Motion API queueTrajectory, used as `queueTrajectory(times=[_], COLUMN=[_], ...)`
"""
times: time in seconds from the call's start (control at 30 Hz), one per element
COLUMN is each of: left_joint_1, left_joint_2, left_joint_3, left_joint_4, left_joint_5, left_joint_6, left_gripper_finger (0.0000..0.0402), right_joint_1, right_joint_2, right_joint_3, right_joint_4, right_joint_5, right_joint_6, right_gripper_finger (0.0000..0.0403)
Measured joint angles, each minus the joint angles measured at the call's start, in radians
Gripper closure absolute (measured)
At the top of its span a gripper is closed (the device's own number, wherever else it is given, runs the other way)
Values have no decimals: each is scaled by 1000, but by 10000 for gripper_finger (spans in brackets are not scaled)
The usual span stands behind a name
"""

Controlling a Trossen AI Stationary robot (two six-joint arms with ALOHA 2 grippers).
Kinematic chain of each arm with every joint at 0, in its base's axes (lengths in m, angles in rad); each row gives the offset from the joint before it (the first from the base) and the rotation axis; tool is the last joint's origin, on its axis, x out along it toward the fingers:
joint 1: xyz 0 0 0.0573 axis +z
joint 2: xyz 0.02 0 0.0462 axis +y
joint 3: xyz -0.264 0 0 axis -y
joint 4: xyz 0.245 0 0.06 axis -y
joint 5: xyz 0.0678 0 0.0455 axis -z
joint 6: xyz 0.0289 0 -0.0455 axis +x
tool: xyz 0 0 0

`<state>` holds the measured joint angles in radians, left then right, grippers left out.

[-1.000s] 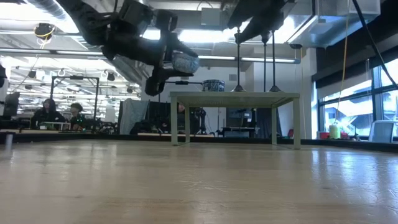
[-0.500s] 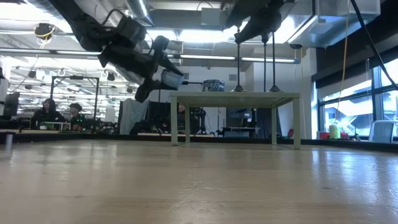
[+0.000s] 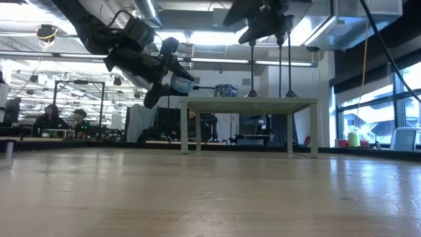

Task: Pick & Place candle stick holders
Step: Put the blue scented candle on the shelf

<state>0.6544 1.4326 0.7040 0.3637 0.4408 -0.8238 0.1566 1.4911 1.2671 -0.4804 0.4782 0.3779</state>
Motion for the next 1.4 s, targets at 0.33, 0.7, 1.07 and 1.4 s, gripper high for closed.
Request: queueTrajectory(times=[0.33, 0.7, 1.07, 1.4], left_joint_1=[-3, -14, -61, -140], left_joint_2=[0, 0, 0, 0], left_joint_3=[0, 1, 2, 2], left_joint_4=[6, 5, 11, 37], left_joint_5=[125, 179, 381, 347], left_joint_6=[3, 12, 32, 20], left_gripper_finger=[199, 201, 201, 201], right_joint_1=[-67, -64, -57, -59], right_joint_2=[8, 125, 235, 260], right_joint_3=[0, 0, 0, 0], right_joint_4=[17, 192, 400, 512], right_joint_5=[-87, -170, -47, 30], right_joint_6=[-32, -248, -471, -603], right_gripper_finger=[30, 87, 102, 102])
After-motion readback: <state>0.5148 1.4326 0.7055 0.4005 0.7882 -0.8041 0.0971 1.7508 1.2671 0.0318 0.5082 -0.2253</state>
